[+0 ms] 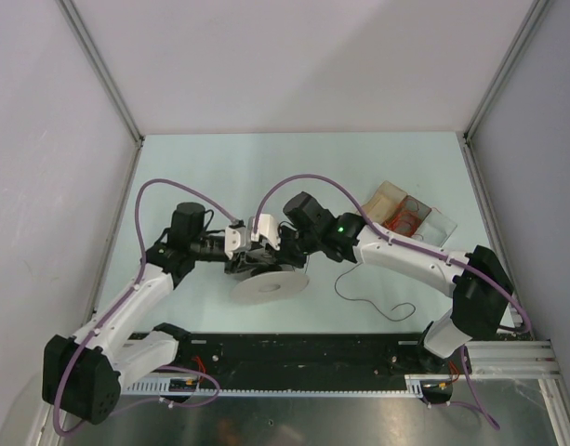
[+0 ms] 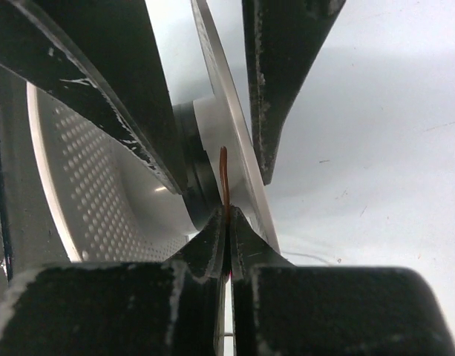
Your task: Wrap the cables
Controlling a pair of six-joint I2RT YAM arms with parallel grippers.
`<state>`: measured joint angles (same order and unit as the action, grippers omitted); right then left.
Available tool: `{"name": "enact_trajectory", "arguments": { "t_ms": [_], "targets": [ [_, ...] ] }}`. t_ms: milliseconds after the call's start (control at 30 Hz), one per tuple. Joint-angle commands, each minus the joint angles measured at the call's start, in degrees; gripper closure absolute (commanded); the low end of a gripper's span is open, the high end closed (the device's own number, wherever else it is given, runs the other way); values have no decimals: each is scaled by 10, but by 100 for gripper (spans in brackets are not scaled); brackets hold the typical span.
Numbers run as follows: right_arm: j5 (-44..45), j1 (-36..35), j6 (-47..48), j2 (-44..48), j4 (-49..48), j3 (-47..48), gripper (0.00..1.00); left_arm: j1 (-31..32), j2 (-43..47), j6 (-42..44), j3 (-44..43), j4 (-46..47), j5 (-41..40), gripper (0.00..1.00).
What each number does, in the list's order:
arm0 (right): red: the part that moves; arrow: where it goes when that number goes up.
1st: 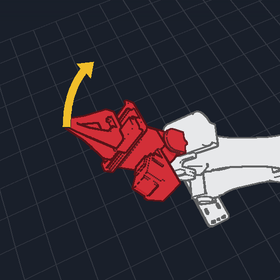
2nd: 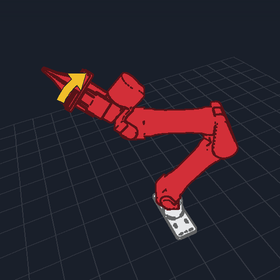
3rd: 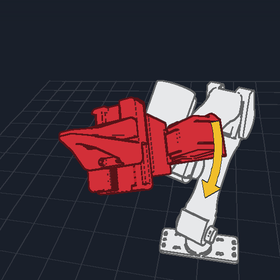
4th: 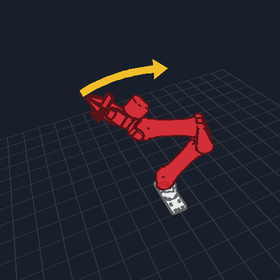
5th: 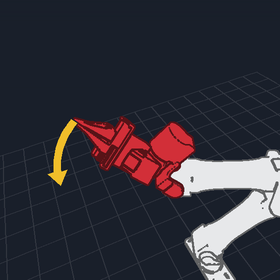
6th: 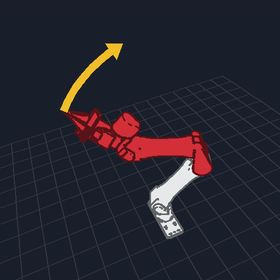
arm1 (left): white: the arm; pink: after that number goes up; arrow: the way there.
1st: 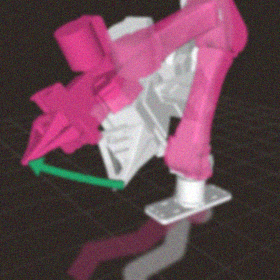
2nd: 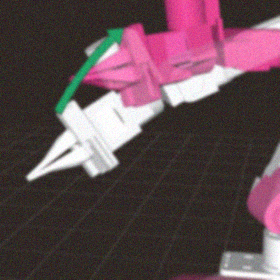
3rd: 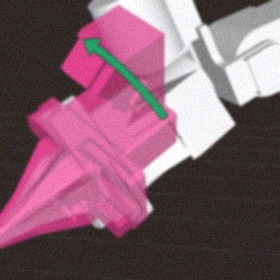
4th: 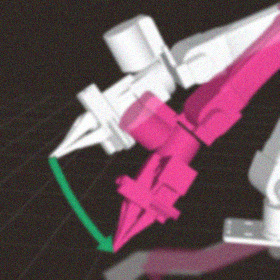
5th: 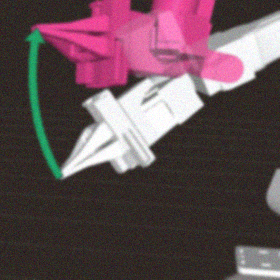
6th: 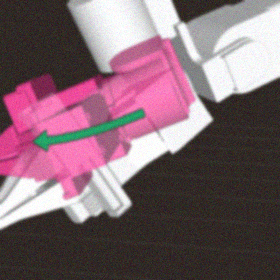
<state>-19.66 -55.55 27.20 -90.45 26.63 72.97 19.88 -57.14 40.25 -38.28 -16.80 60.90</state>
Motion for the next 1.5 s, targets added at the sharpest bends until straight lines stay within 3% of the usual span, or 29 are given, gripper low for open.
{"name": "enact_trajectory", "arguments": {
  "t_ms": [0,167,433,700,967,1100,1200,1467],
  "targets": [
    [-16,-9,-9,2,-30,9,100,10,19,-20,13,32,-2,60],
    [-13,-9,-19,0,-35,9,100,15,24,-23,22,39,-4,71],
    [-19,-2,-32,2,-36,8,100,17,27,-12,30,44,-10,99],
    [-37,32,-31,35,29,8,57,17,36,1,30,44,-19,100],
    [-84,83,-21,74,66,9,48,17,26,15,27,44,-16,100],
    [-105,87,-18,69,36,9,27,17,20,17,23,44,-11,100],
    [-124,87,-19,61,5,9,24,17,19,22,21,44,-9,100],
    [-172,80,-18,30,-45,8,31,17,12,36,11,44,-12,100]
  ]
}}
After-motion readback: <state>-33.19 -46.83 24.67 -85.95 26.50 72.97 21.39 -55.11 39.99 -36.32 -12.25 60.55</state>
